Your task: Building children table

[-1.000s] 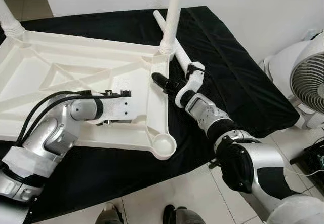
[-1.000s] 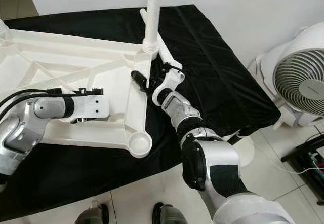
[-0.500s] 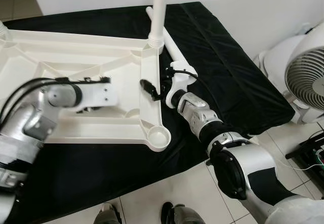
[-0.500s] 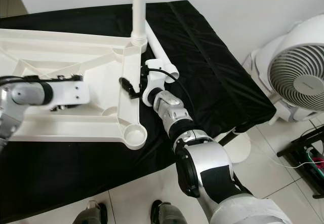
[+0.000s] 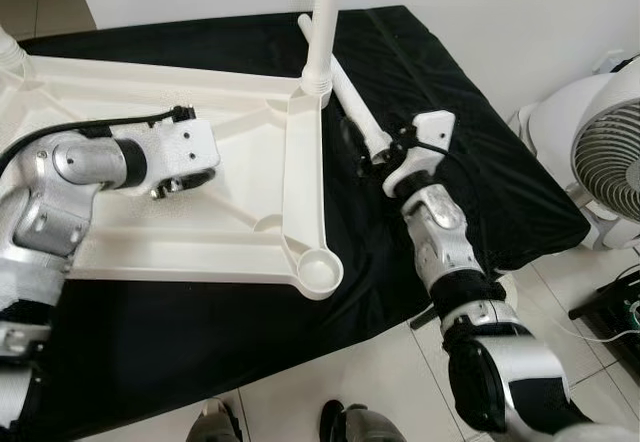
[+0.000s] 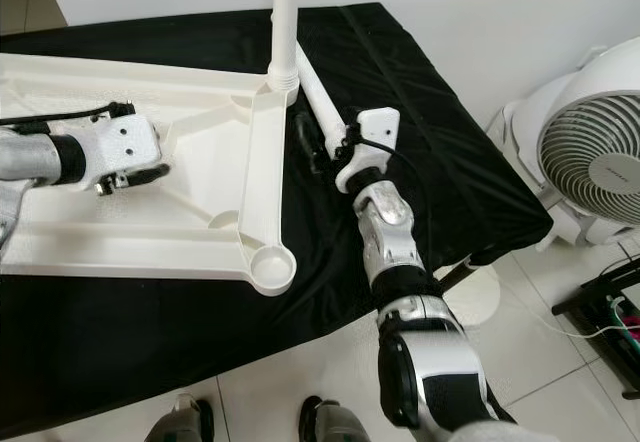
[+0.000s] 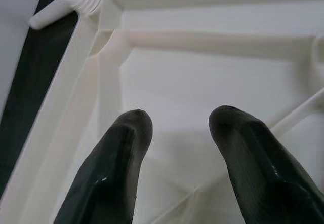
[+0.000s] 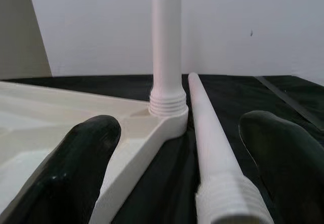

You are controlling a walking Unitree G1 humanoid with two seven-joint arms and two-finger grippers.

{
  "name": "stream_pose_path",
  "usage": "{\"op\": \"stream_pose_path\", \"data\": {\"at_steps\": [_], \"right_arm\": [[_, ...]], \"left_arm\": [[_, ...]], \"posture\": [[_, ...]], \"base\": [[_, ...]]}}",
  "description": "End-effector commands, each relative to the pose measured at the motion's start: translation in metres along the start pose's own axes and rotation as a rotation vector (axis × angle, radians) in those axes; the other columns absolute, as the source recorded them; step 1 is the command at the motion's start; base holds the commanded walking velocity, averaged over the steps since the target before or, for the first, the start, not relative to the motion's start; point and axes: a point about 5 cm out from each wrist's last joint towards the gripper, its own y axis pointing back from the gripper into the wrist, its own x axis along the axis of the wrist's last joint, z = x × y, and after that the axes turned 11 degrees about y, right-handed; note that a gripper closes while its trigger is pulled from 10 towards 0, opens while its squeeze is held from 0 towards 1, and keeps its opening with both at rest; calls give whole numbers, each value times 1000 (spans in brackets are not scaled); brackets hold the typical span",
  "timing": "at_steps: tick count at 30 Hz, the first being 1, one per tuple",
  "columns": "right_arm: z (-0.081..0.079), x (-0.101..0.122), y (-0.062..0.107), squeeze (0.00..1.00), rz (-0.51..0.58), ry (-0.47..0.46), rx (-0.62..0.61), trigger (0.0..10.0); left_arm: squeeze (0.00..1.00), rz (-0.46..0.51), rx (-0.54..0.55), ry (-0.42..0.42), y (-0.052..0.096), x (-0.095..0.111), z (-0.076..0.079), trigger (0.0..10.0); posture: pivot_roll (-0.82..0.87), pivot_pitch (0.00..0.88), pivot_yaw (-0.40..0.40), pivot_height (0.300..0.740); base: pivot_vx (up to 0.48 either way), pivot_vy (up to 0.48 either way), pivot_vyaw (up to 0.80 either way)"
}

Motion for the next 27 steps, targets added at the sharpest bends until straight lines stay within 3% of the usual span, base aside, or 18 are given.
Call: {"op": "stream_pose_path", "data": {"at_steps": [1, 2, 3, 5, 6, 13, 15, 17, 23, 24, 26, 27], "right_arm": [[5, -2, 8, 0, -10, 37, -35, 10000], [12, -4, 21, 0, -25, 79, -80, 10000], [12, -4, 21, 0, -25, 79, -80, 10000], [27, -5, 36, 0, -69, 143, -190, 10000], [34, -5, 37, 0, -87, 159, -232, 10000], [46, -4, 25, 0, -139, 183, -306, 10000], [51, -10, 19, 0, -186, 127, -360, 10000], [51, -10, 19, 0, -186, 127, -360, 10000], [39, -23, 17, 0, -238, 40, -316, 10000], [36, -25, 17, 0, -241, 31, -302, 10000], [36, -25, 17, 0, -241, 31, -302, 10000], [34, -26, 16, 0, -242, 28, -291, 10000]], "left_arm": [[0, 48, -13, 54, 0, 1, 6, 10000], [0, 127, 8, 156, -5, 2, 15, 10000], [0, 127, 8, 156, -5, 2, 15, 10000], [0, 248, 66, 314, -16, 4, 25, 10000], [0, 280, 75, 342, -20, 6, 29, 10000], [0, 299, 74, 337, -34, 6, 40, 10000], [0, 304, 84, 343, -44, 8, 46, 10000], [0, 304, 84, 343, -44, 8, 46, 10000], [0, 361, 190, 349, -50, 22, 53, 10000], [0, 382, 218, 404, -51, 24, 54, 10000], [0, 382, 218, 404, -51, 24, 54, 10000], [0, 394, 234, 444, -51, 25, 55, 10000]], "posture": [[111, 120, -64, 740], [103, 116, -62, 740], [103, 116, -62, 740], [86, 117, -67, 740], [83, 117, -68, 740], [62, 125, -80, 740], [43, 133, -79, 740], [43, 133, -79, 740], [72, 137, -67, 740], [80, 135, -63, 740], [80, 135, -63, 740], [80, 135, -63, 740]], "base": [[0, 0, 0], [0, 0, 0], [0, 0, 0], [0, 0, 0], [0, 0, 0], [0, 0, 0], [0, 0, 0], [0, 0, 0], [0, 0, 0], [0, 0, 0], [0, 0, 0], [0, 0, 0]]}}
